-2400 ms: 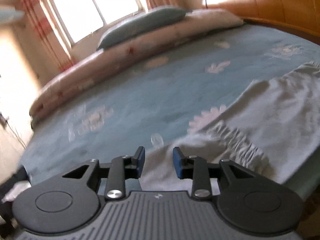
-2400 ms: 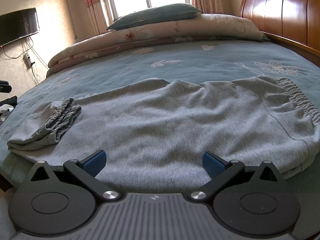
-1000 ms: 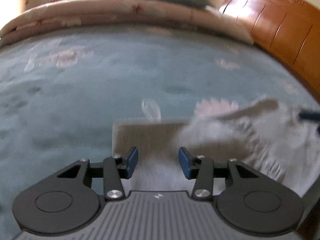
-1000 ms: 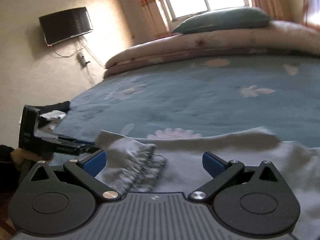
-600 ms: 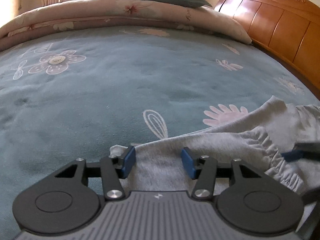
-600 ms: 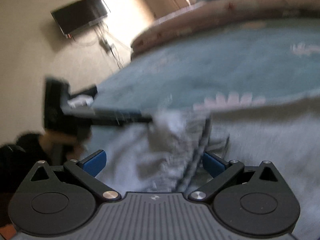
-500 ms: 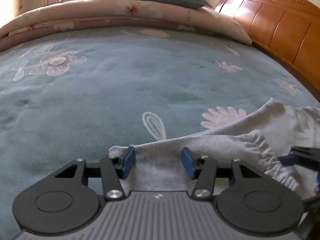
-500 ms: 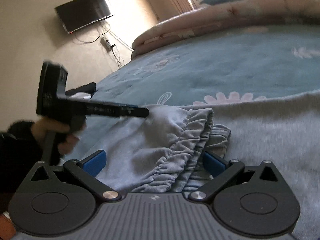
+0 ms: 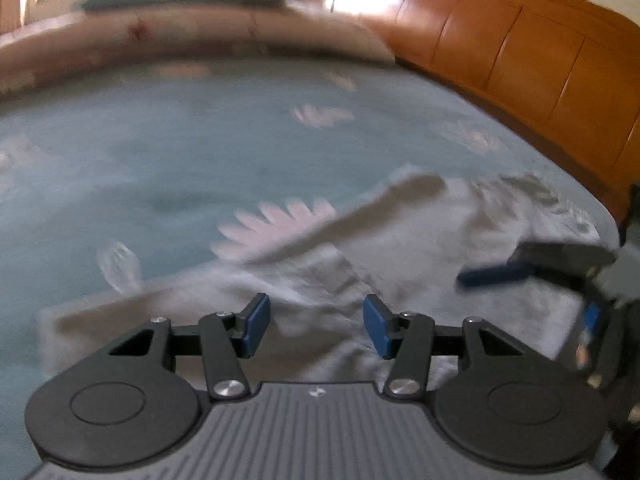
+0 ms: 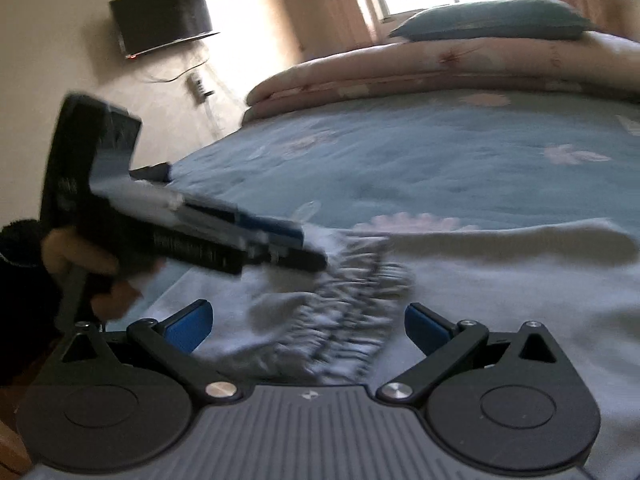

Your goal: Fold clothes

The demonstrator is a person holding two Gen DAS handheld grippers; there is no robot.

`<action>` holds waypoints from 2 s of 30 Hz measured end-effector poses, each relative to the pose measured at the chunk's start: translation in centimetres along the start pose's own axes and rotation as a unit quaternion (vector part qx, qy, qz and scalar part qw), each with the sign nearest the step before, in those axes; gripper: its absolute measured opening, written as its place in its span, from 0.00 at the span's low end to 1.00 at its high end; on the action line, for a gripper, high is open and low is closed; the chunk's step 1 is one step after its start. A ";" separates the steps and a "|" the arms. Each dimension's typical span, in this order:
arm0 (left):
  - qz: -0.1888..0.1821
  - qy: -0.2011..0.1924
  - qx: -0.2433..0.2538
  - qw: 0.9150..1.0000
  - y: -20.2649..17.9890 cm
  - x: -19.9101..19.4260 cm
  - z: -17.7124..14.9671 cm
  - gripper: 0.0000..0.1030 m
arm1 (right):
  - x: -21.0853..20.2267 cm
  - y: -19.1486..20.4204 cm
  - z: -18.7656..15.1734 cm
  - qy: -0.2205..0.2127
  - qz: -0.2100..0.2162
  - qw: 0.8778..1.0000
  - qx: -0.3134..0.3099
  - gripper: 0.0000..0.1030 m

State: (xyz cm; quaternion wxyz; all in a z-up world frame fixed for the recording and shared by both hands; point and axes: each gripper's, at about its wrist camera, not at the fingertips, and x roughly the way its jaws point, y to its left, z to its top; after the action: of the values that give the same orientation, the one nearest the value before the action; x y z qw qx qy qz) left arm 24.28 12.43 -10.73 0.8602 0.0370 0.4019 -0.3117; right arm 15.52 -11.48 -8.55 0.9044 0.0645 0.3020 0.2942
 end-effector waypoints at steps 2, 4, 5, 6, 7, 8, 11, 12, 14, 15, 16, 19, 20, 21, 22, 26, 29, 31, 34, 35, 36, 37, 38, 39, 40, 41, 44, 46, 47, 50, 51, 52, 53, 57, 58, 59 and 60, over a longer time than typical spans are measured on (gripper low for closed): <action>-0.011 0.020 0.008 1.000 -1.4 0.4 -0.7 0.49 | -1.8 -0.7 -0.3 -0.005 -0.031 0.999 -0.003 1.00; -0.005 0.025 0.010 1.000 -2.4 -0.3 -1.1 0.50 | -3.5 -1.6 -0.8 -0.009 -0.056 0.998 -0.004 1.00; -0.004 0.026 0.009 1.000 -2.8 -0.8 -1.1 0.50 | -4.3 -2.2 -1.2 -0.011 -0.068 0.998 -0.002 1.00; -0.004 0.024 0.007 1.000 -3.2 -1.5 -1.0 0.50 | -5.0 -2.7 -1.6 -0.012 -0.077 0.997 0.001 1.00; 0.000 0.017 0.010 1.000 -3.8 -2.4 -1.0 0.50 | -5.6 -3.4 -2.0 -0.012 -0.085 0.996 0.007 1.00; 0.011 0.012 0.024 1.000 -4.5 -3.0 -1.0 0.50 | -6.2 -4.0 -2.4 -0.013 -0.093 0.995 0.014 1.00; 0.050 0.010 0.076 0.996 -7.0 -4.1 -1.3 0.46 | -7.0 -5.7 -3.7 -0.020 -0.101 0.994 0.035 1.00; 0.058 0.015 0.095 0.994 -7.8 -4.1 -1.5 0.41 | -7.2 -6.1 -4.1 -0.023 -0.101 0.994 0.040 1.00; 0.072 0.032 0.130 0.988 -9.4 -3.8 -2.0 0.37 | -7.4 -6.8 -5.1 -0.030 -0.096 0.994 0.046 1.00; 0.083 0.041 0.150 0.984 -10.2 -3.6 -2.3 0.37 | -7.5 -7.1 -5.6 -0.031 -0.092 0.994 0.050 1.00; 0.096 0.047 0.175 0.979 -11.0 -3.4 -2.6 0.37 | -7.5 -7.3 -6.1 -0.034 -0.085 0.994 0.054 1.00; 0.136 0.058 0.232 0.962 -12.4 -2.6 -3.2 0.37 | -7.6 -8.0 -7.3 -0.047 -0.065 0.994 0.069 1.00; 0.145 0.061 0.240 0.958 -12.6 -2.4 -3.1 0.37 | -7.6 -8.3 -7.5 -0.052 -0.060 0.994 0.074 1.00; 0.154 0.064 0.246 0.955 -12.7 -2.1 -3.0 0.37 | -7.6 -8.6 -7.5 -0.058 -0.056 0.994 0.078 1.00; 0.159 0.066 0.248 0.953 -12.7 -1.7 -2.9 0.33 | -7.7 -8.8 -7.5 -0.063 -0.053 0.993 0.084 1.00; 0.160 0.086 0.256 0.950 -12.6 -0.3 -2.7 0.32 | -7.6 -9.2 -7.5 -0.072 -0.048 0.991 0.098 1.00; 0.169 0.094 0.282 0.940 -13.2 0.3 -3.2 0.32 | -7.6 -8.9 -7.6 -0.069 -0.054 0.992 0.085 1.00; 0.168 0.095 0.289 0.938 -13.3 0.4 -3.3 0.22 | -7.4 -8.5 -7.7 -0.067 -0.061 0.993 0.073 1.00; 0.163 0.090 0.289 0.939 -13.6 0.0 -3.2 0.12 | -7.2 -8.1 -7.7 -0.063 -0.070 0.994 0.057 1.00; 0.163 0.089 0.291 0.939 -13.7 -0.3 -3.2 0.11 | -7.2 -8.0 -7.8 -0.062 -0.072 0.994 0.053 1.00; 0.161 0.086 0.289 0.940 -13.8 -0.7 -3.1 0.06 | -7.1 -8.0 -7.8 -0.062 -0.074 0.994 0.051 1.00; 0.160 0.082 0.285 0.942 -14.0 -1.1 -2.9 0.06 | -7.1 -8.0 -7.8 -0.062 -0.074 0.994 0.051 1.00; 0.160 0.079 0.282 0.943 -14.1 -1.6 -2.8 0.06 | -7.1 -8.0 -7.8 -0.062 -0.073 0.994 0.052 1.00; 0.162 0.076 0.280 0.943 -14.3 -2.0 -2.7 0.06 | -7.1 -8.1 -7.8 -0.063 -0.072 0.994 0.054 1.00; 0.164 0.073 0.278 0.944 -14.4 -2.3 -2.6 0.06 | -7.1 -8.1 -7.8 -0.064 -0.071 0.994 0.057 1.00; 0.162 0.073 0.276 0.945 -14.5 -2.5 -2.6 0.06 | -7.1 -8.2 -7.8 -0.065 -0.070 0.994 0.059 1.00; 0.157 0.084 0.273 0.945 -14.6 -1.8 -2.9 0.07 | -7.1 -8.3 -7.8 -0.066 -0.069 0.994 0.061 1.00; 0.149 0.098 0.268 0.947 -14.6 -1.0 -3.4 0.07 | -7.0 -8.3 -7.8 -0.065 -0.071 0.994 0.057 1.00; 0.146 0.104 0.268 0.947 -14.7 -0.6 -3.6 0.08 | -7.0 -8.2 -7.8 -0.064 -0.072 0.994 0.055 1.00; 0.148 0.102 0.267 0.947 -15.0 -0.5 -3.9 0.17 | -6.9 -8.1 -7.8 -0.063 -0.074 0.994 0.052 1.00; 0.143 0.098 0.257 0.951 -15.0 -1.0 -3.5 0.20 | -7.0 -8.1 -7.8 -0.063 -0.073 0.994 0.052 1.00; 0.138 0.092 0.247 0.955 -14.9 -1.6 -3.1 0.23 | -7.0 -8.1 -7.8 -0.063 -0.073 0.994 0.053 1.00; 0.134 0.080 0.242 0.958 -14.9 -2.4 -2.7 0.24 | -7.0 -8.2 -7.8 -0.064 -0.072 0.994 0.054 1.00; 0.171 0.050 0.231 0.956 -13.6 -4.7 -2.0 0.42 | -7.0 -8.3 -7.8 -0.065 -0.071 0.994 0.058 1.00; 0.183 0.050 0.220 0.957 -12.7 -4.9 -1.9 0.42 | -7.0 -8.3 -7.8 -0.065 -0.071 0.994 0.058 1.00; 0.195 0.055 0.201 0.958 -11.7 -4.8 -2.0 0.42 | -7.0 -8.3 -7.8 -0.065 -0.071 0.994 0.059 1.00; 0.207 0.062 0.178 0.960 -10.5 -4.7 -2.1 0.42 | -7.0 -8.3 -7.8 -0.065 -0.071 0.994 0.059 1.00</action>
State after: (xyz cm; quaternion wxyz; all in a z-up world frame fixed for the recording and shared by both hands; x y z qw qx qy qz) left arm 14.69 7.04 -6.87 0.8587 0.2909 0.3765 -0.1905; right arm 10.54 -22.72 -13.70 0.9352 0.1151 0.2636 0.2065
